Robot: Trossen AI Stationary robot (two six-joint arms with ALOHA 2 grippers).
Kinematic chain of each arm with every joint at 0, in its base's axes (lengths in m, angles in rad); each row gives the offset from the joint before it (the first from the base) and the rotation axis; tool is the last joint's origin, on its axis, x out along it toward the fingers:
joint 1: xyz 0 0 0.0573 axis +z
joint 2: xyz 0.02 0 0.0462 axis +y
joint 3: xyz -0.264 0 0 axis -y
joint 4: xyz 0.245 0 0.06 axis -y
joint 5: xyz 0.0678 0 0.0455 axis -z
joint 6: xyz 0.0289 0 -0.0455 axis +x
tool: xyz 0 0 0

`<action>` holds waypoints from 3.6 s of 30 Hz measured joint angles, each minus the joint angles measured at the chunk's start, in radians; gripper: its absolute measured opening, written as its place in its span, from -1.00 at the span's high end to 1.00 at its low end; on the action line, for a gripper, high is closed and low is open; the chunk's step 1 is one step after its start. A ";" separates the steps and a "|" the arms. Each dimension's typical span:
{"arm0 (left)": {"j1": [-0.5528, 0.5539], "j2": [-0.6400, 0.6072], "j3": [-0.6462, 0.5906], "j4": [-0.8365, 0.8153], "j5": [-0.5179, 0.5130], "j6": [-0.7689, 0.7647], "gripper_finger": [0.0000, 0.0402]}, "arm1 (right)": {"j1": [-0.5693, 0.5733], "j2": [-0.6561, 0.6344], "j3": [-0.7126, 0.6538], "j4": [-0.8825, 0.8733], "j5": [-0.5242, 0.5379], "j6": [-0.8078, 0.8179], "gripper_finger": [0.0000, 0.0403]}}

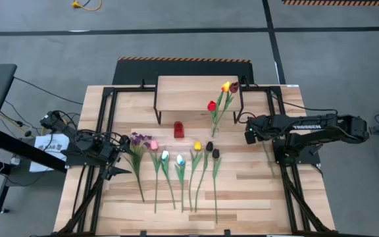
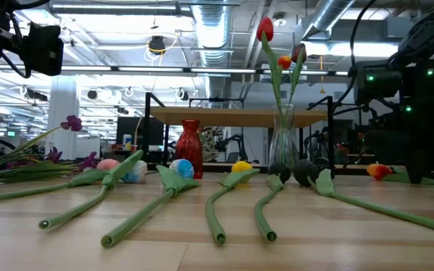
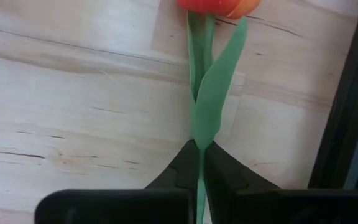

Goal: Pick and place flowers into a vace then onto a shelf
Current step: Put the orange flower into the transparent vase

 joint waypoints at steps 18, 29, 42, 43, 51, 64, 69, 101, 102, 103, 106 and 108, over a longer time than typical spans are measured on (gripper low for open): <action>0.000 0.000 0.000 0.000 0.000 0.000 -0.51 | 0.145 0.003 0.044 0.083 -0.110 0.070 0.97; 0.000 0.000 0.000 0.000 0.000 0.000 -0.51 | 0.259 0.003 0.045 0.284 -0.234 0.026 0.99; 0.000 0.000 0.000 0.000 0.000 0.000 -0.51 | 0.430 0.002 0.047 0.337 -0.355 -0.012 0.98; 0.000 0.000 0.000 0.000 0.000 0.000 -0.51 | 0.444 0.002 0.047 0.352 -0.359 -0.017 0.98; 0.000 0.000 0.000 0.000 0.000 0.000 -0.51 | 0.523 0.002 0.047 0.521 -0.367 -0.106 0.98; 0.000 0.000 0.000 0.000 0.000 0.000 -0.51 | 0.549 0.002 0.047 0.935 -0.265 -0.404 0.96; 0.000 0.000 0.000 0.000 0.000 0.000 -0.51 | 0.549 0.001 0.047 1.127 -0.217 -0.547 0.98; 0.000 0.000 0.000 0.000 0.000 0.000 -0.51 | 0.419 -0.329 0.048 1.381 -0.099 -0.979 0.98; 0.000 0.000 0.000 0.000 0.000 0.000 -0.51 | 0.406 -0.350 0.048 1.380 -0.099 -0.979 0.98; 0.000 0.000 0.000 0.000 0.000 0.000 -0.51 | 0.393 -0.368 0.048 1.380 -0.099 -0.981 0.97; 0.000 0.000 0.000 0.000 0.000 0.000 -0.51 | 0.356 -0.411 0.048 1.378 -0.099 -1.003 0.98; 0.000 0.000 0.000 0.000 0.000 0.000 -0.51 | 0.332 -0.426 0.048 1.378 -0.099 -1.025 0.99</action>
